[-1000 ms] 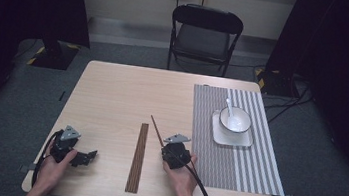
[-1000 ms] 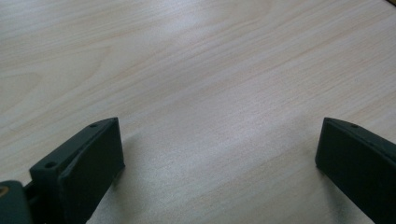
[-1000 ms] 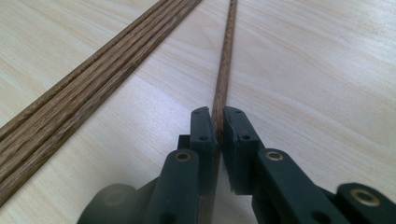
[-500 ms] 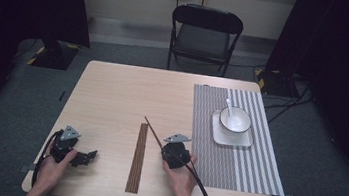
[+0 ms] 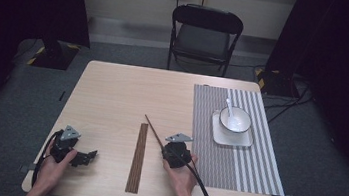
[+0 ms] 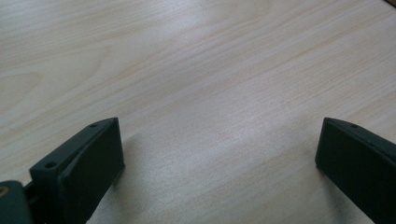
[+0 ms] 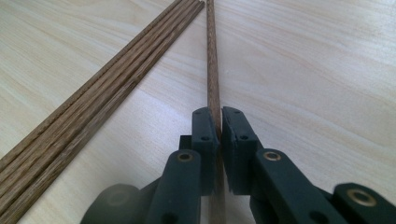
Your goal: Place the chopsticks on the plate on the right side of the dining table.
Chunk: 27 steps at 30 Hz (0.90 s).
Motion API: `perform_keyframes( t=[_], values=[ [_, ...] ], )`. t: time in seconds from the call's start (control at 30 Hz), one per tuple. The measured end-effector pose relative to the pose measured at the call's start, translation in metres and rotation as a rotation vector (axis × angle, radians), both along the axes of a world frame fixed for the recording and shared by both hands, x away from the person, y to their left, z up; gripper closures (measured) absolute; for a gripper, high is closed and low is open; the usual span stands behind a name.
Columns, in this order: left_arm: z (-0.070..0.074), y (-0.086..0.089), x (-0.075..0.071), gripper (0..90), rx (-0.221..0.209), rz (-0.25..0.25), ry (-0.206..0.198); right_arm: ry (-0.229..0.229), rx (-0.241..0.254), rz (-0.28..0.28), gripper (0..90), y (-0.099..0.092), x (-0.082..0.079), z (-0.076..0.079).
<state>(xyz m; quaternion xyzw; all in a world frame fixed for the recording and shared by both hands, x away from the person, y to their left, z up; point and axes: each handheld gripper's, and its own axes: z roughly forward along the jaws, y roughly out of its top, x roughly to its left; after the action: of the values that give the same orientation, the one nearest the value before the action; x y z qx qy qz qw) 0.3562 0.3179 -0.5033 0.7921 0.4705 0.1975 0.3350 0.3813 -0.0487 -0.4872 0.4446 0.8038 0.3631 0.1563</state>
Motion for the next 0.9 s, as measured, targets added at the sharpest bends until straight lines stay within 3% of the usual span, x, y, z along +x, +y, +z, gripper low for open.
perform_keyframes(
  t=[0.9],
  values=[
    [0.000,0.000,0.000,0.4,0.003,-0.003,0.001,-0.025,0.031,-0.034,84.3,-0.019,0.005,0.013]
  ],
)
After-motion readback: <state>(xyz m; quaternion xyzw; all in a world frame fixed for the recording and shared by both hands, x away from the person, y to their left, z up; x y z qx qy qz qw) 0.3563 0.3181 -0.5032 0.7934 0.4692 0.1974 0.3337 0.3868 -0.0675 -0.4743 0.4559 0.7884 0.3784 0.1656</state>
